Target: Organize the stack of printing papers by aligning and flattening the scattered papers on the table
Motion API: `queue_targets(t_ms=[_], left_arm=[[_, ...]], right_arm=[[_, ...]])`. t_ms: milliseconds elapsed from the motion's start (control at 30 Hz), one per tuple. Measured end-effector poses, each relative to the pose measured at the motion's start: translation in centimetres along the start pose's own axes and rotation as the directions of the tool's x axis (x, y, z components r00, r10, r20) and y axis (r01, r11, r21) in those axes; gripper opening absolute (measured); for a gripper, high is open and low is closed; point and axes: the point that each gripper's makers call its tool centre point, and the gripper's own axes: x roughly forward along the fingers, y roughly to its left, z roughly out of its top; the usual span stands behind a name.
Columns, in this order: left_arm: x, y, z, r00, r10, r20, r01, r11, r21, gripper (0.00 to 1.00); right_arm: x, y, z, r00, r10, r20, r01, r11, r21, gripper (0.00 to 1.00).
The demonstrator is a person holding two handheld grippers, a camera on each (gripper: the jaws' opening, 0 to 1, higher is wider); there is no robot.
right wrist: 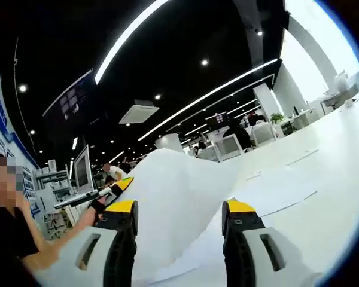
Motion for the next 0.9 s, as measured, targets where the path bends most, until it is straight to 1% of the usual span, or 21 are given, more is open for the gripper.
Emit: queue_targets(t_ms=[33, 100, 233, 333, 400, 467, 500, 567, 700, 733, 800, 833, 900], left_arm=[[0.0, -0.3, -0.1, 1.0, -0.007, -0.002, 0.007, 1.0, 0.004, 0.06], [0.0, -0.4, 0.0, 1.0, -0.012, -0.002, 0.012, 1.0, 0.011, 0.06], [-0.2, -0.7, 0.2, 1.0, -0.018, 0.003, 0.018, 1.0, 0.018, 0.06], [-0.2, -1.0, 0.5, 1.0, -0.028, 0.008, 0.028, 0.999, 0.019, 0.06], [-0.1, -1.0, 0.9, 0.999, -0.03, 0.016, 0.03, 0.999, 0.036, 0.06], [-0.1, -0.9, 1.0, 0.999, -0.032, 0.015, 0.031, 0.999, 0.033, 0.06], [-0.2, -0.9, 1.0, 0.999, -0.031, 0.016, 0.031, 0.999, 0.032, 0.06], [-0.1, -0.7, 1.3, 0.999, -0.029, 0.019, 0.028, 0.999, 0.026, 0.06], [-0.3, -0.8, 1.5, 0.999, -0.028, 0.029, 0.028, 0.999, 0.03, 0.06], [-0.3, -0.9, 1.5, 0.999, -0.031, 0.03, 0.03, 0.999, 0.031, 0.06], [-0.4, -0.9, 1.4, 0.999, -0.03, 0.029, 0.029, 0.999, 0.035, 0.06], [-0.4, -0.9, 1.3, 0.999, -0.031, 0.028, 0.03, 0.999, 0.04, 0.06], [-0.3, -1.0, 1.2, 0.999, -0.032, 0.025, 0.031, 0.999, 0.042, 0.06]], right_arm=[[0.0, 0.0, 0.1, 1.0, 0.003, 0.0, -0.003, 1.0, -0.005, 0.62], [-0.2, -0.1, 0.8, 1.0, 0.013, 0.015, -0.012, 0.999, -0.036, 0.68], [-0.4, 0.2, 1.5, 0.998, 0.055, 0.021, -0.054, 0.996, -0.068, 0.73], [-0.6, 0.3, 1.5, 0.997, 0.072, 0.001, -0.072, 0.993, -0.097, 0.74], [-0.7, 0.4, 1.3, 0.996, 0.083, -0.029, -0.086, 0.991, -0.107, 0.77], [-0.9, 0.4, 1.2, 0.995, 0.085, -0.046, -0.09, 0.987, -0.131, 0.82], [-1.0, 0.4, 1.3, 0.995, 0.087, -0.044, -0.092, 0.986, -0.142, 0.86], [-1.5, 0.1, 1.5, 0.996, 0.084, -0.037, -0.088, 0.984, -0.156, 0.9], [-2.5, -0.7, 2.2, 0.997, 0.072, -0.014, -0.074, 0.985, -0.159, 0.9], [-2.9, -1.2, 2.7, 0.998, 0.057, -0.005, -0.057, 0.986, -0.157, 0.9], [-3.3, -1.7, 3.1, 0.999, 0.041, -0.001, -0.041, 0.985, -0.166, 0.9], [-3.7, -2.3, 3.5, 1.0, 0.022, -0.006, -0.023, 0.981, -0.191, 0.9], [-4.5, -3.1, 4.0, 1.0, -0.009, -0.013, 0.006, 0.978, -0.211, 0.9]])
